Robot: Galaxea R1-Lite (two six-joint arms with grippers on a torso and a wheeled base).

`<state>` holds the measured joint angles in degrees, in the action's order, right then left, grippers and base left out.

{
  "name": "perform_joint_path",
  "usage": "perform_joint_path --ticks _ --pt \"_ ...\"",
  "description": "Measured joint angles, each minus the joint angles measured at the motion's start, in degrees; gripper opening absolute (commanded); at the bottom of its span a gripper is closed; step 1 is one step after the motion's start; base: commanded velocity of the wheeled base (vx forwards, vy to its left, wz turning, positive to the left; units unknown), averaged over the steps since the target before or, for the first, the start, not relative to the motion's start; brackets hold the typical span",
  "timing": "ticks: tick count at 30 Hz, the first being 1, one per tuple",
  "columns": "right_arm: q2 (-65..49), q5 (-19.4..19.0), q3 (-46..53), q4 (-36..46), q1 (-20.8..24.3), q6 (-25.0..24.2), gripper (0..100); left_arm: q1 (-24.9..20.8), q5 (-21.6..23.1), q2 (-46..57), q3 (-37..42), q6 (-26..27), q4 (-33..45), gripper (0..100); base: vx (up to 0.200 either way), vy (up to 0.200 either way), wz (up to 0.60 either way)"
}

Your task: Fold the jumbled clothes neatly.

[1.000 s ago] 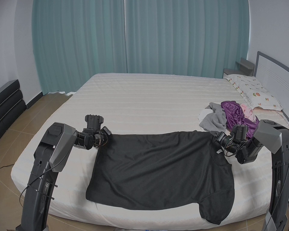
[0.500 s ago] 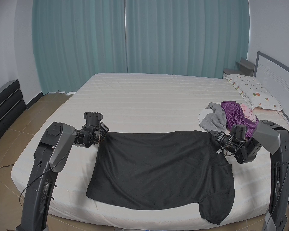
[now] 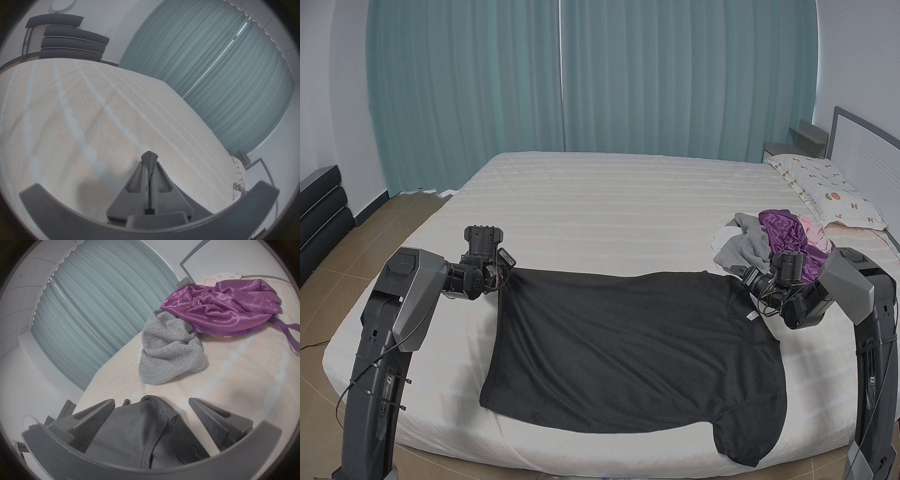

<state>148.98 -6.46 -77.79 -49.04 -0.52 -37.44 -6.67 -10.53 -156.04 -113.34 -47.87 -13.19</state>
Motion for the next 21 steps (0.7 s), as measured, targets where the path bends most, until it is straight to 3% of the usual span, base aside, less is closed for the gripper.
perform_joint_path --ticks 5,6,14,21 --pt "1.46 -0.16 -4.62 4.16 0.6 0.0 100 0.41 -0.02 0.8 1.21 -0.02 0.0 0 0.0 0.0 0.0" --pt "1.96 -0.18 -5.75 5.01 0.79 0.0 0 0.44 -0.02 0.99 1.6 -0.05 0.0 0 0.0 0.0 0.0" --pt "4.96 -0.51 -10.52 6.88 1.73 -0.06 0 0.77 0.05 1.57 3.74 -0.09 -0.11 0 0.0 0.0 0.0" --pt "5.44 1.4 -12.15 6.29 1.87 -0.55 0 0.45 0.06 1.51 3.58 -0.09 -0.35 0 0.0 0.0 0.0"
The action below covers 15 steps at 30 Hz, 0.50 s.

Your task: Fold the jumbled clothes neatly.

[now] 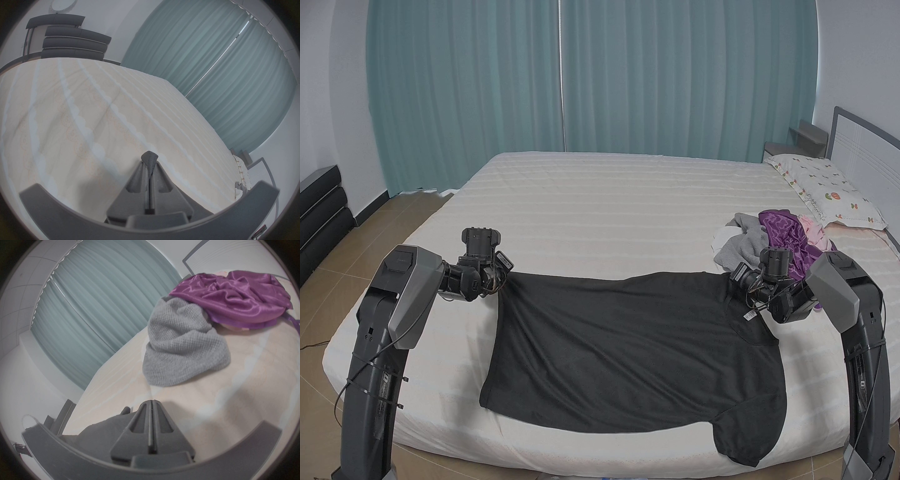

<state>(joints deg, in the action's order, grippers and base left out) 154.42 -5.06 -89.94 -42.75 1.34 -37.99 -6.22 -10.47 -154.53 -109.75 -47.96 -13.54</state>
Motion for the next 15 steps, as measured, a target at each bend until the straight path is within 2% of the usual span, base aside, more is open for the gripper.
perform_joint_path --ticks 5,15 --pt "-0.01 3.39 -2.5 -0.02 -1.32 -0.05 0 0.05 0.0 0.0 -0.48 0.0 -0.28 0 0.0 0.0 0.0" --pt "1.38 7.46 -5.71 -0.07 -2.28 0.0 0 0.05 0.02 -0.63 -1.85 -0.07 -0.6 0 0.0 0.0 0.0"
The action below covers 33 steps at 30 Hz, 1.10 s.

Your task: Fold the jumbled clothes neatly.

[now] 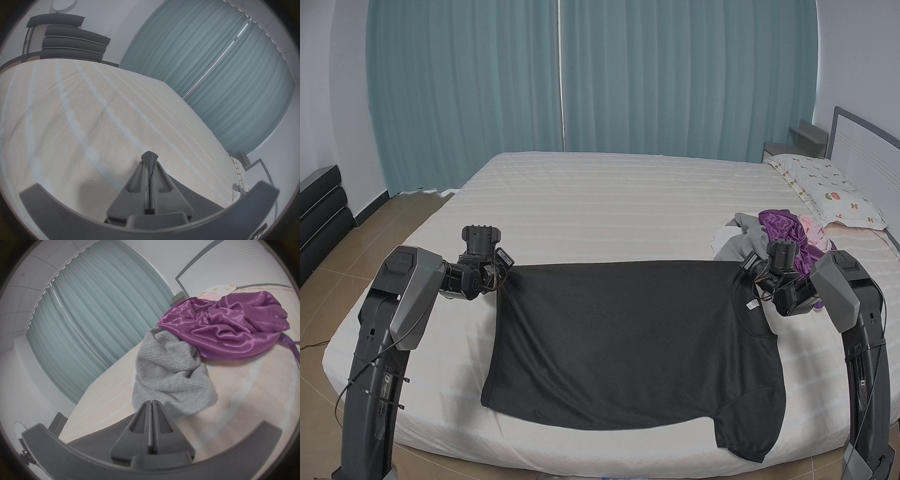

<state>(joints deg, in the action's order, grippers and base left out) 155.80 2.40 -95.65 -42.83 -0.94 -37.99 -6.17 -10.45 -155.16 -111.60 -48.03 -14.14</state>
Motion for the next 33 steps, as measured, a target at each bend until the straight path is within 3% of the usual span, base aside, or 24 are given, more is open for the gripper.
perform_joint_path --ticks 2,3,14,19,25,33 --pt "0.44 0.17 -0.22 0.05 -0.05 0.0 0 -0.11 0.02 -0.27 -0.38 -0.02 0.05 0 0.0 0.0 0.0" --pt "0.63 0.2 -0.24 0.05 0.04 0.02 100 -0.16 0.02 -0.4 -0.5 -0.02 0.07 100 0.0 0.0 0.0" --pt "0.49 -0.35 4.11 -1.02 1.24 -0.13 100 -0.33 0.29 -0.99 -0.07 -0.17 0.71 100 0.0 0.0 0.0" --pt "-3.07 -2.8 11.34 -3.24 0.89 -1.45 100 0.02 0.63 0.54 3.63 -0.27 0.6 100 0.0 0.0 0.0" --pt "-10.37 -7.0 25.94 -7.86 0.28 -2.82 100 1.02 4.05 6.62 14.4 -0.35 0.18 100 0.0 0.0 0.0" --pt "-20.74 -12.5 46.15 -17.34 0.32 -3.51 100 1.95 11.51 20.71 36.44 -0.28 -4.0 100 0.0 0.0 0.0"
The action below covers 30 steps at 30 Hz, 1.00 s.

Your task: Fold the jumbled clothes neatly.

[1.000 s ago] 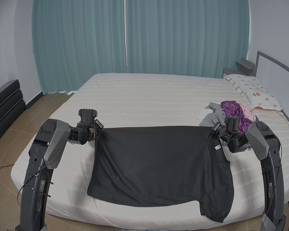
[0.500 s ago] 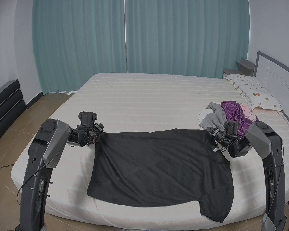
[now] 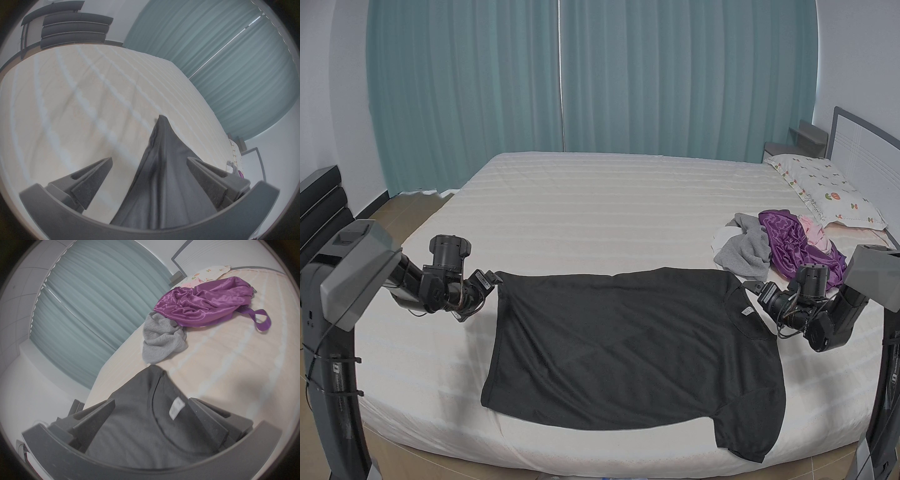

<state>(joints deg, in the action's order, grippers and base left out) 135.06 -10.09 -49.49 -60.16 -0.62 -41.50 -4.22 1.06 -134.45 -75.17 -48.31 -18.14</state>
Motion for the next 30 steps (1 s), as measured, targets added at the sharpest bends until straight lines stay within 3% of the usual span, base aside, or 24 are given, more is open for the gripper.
perform_joint_path --ticks 14,18,22,30 --pt "-15.54 -8.98 35.08 -14.62 2.88 -0.6 100 -4.02 8.13 25.41 39.8 -3.66 -13.01 100 0.0 0.0 0.0" --pt "-18.42 -10.92 42.12 -18.09 3.38 -0.78 100 -5.49 10.79 30.98 47.71 -5.3 -15.6 100 -0.1 0.0 0.0" --pt "-20.11 -11.87 45.28 -19.59 3.51 -0.82 100 -6.44 12.73 34.17 51.82 -6.42 -16.81 100 -0.2 0.0 0.0" --pt "-21.25 -11.96 46.8 -19.68 3.67 -0.89 100 -6.85 13.6 35.94 53.37 -6.75 -16.9 100 0.0 0.0 0.0"
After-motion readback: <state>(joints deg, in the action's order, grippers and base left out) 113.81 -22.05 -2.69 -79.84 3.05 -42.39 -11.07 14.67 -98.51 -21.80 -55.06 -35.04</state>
